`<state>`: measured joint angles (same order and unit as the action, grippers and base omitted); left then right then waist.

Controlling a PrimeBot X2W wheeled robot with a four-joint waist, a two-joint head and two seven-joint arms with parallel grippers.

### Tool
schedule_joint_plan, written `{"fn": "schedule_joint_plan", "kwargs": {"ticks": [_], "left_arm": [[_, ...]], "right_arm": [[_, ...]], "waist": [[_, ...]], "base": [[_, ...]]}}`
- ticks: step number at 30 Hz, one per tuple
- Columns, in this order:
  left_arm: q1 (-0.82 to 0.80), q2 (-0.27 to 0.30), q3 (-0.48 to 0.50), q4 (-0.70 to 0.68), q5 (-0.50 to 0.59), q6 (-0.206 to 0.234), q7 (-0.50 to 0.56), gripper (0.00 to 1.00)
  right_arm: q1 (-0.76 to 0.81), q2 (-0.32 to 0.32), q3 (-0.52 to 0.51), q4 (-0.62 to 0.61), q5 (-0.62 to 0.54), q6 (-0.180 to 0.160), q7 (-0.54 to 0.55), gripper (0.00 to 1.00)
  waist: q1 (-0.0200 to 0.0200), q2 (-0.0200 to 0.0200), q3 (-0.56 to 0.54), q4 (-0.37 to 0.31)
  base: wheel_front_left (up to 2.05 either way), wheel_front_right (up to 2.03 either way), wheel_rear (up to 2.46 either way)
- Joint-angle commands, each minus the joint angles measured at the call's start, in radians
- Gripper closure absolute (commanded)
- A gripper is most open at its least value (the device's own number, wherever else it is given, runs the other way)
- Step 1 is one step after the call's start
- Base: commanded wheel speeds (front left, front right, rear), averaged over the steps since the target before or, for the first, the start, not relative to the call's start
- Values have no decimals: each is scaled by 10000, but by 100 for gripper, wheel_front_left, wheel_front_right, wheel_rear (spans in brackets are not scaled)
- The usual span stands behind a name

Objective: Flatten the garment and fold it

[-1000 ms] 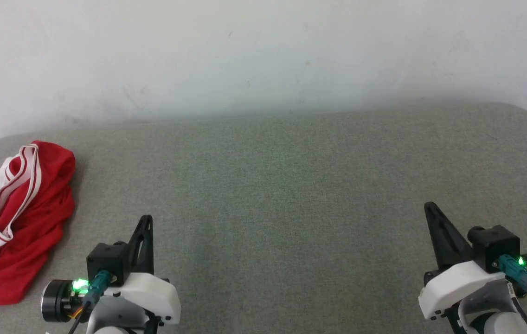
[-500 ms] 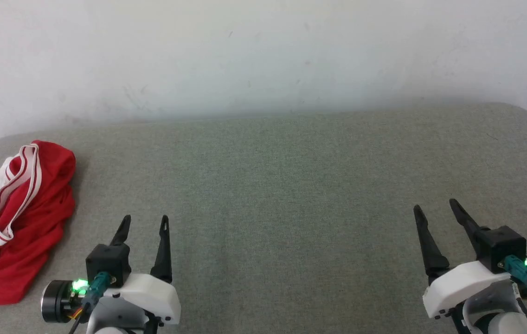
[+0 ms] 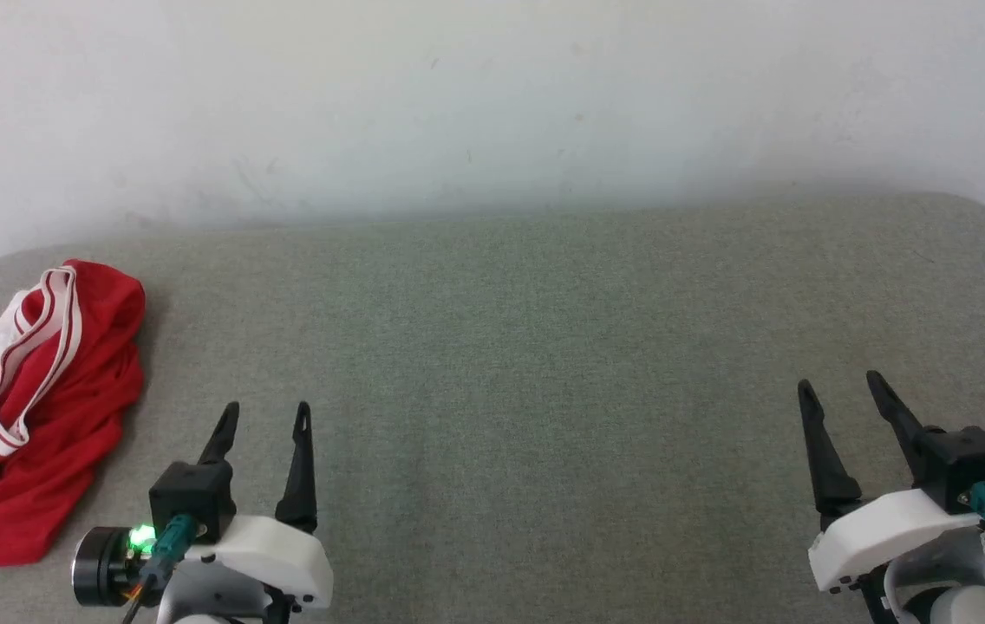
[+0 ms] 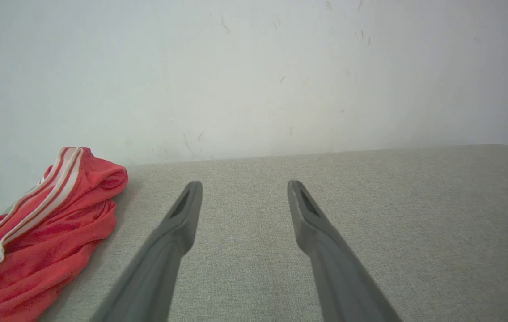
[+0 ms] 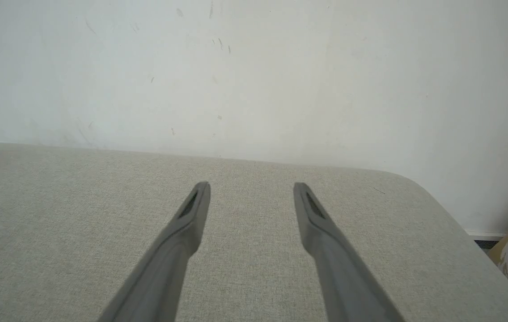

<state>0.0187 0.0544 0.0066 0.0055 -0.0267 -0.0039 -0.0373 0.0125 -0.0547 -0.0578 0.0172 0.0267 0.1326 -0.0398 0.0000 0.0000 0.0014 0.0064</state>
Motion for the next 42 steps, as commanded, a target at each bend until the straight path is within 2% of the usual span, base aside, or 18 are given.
{"fn": "schedule_joint_plan", "kwargs": {"ticks": [1,21,42], "left_arm": [[132,-7,79,-39,-63,-113,-127,0],[371,-14,211,-9,-272,-228,-524,0],[575,-21,353,-3,-576,-332,-963,0]], "right_arm": [[98,10,-75,35,52,-4,-104,0],[231,17,-296,285,54,-6,-500,0],[209,24,-274,571,68,-10,-939,0]], "waist": [[0,0,-4,19],[0,0,-125,643],[0,0,-53,2180]], "base": [[0,0,0],[0,0,0],[0,0,0]]}}
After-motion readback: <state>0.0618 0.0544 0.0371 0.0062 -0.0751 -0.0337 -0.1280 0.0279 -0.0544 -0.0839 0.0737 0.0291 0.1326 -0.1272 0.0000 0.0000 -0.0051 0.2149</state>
